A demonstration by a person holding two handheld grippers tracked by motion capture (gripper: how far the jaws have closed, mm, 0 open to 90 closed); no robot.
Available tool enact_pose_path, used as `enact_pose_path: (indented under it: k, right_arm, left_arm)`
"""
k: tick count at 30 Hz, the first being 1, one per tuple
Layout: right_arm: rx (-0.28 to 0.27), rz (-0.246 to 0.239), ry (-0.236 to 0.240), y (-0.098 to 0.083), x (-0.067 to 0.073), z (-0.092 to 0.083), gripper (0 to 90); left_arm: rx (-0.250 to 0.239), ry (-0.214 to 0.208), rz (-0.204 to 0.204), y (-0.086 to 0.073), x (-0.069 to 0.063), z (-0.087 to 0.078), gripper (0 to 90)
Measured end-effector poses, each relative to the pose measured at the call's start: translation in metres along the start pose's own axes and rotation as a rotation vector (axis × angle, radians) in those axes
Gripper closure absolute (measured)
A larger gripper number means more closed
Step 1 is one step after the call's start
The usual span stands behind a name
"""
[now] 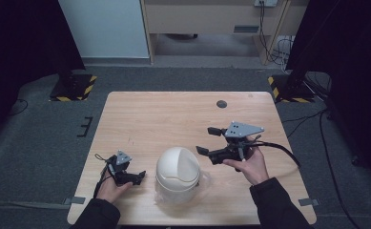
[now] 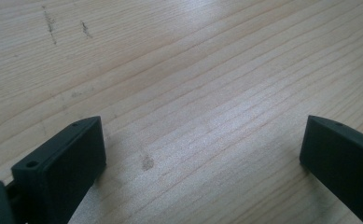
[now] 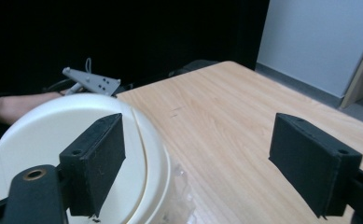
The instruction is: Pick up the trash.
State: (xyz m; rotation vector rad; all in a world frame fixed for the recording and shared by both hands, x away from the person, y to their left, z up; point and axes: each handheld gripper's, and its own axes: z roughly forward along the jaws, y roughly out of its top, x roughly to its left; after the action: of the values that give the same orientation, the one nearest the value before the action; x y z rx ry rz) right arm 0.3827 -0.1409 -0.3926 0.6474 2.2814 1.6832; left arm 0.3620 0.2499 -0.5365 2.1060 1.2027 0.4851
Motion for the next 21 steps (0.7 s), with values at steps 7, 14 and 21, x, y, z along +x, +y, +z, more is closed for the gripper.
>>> enact_pose_path:
  k: [7, 14, 21]
  right_arm:
    - [0.028, 0.007, 0.028, -0.006, 0.005, 0.008, 20.0]
    - [0.068, 0.008, 0.048, -0.014, 0.01, 0.017, 20.1]
    - [0.096, 0.003, 0.051, -0.018, 0.011, 0.022, 20.1]
  left_arm:
    - [0.0, 0.0, 0.0, 0.0, 0.0, 0.0, 0.0]
    - [0.0, 0.0, 0.0, 0.0, 0.0, 0.0, 0.0]
    - [0.0, 0.0, 0.0, 0.0, 0.0, 0.0, 0.0]
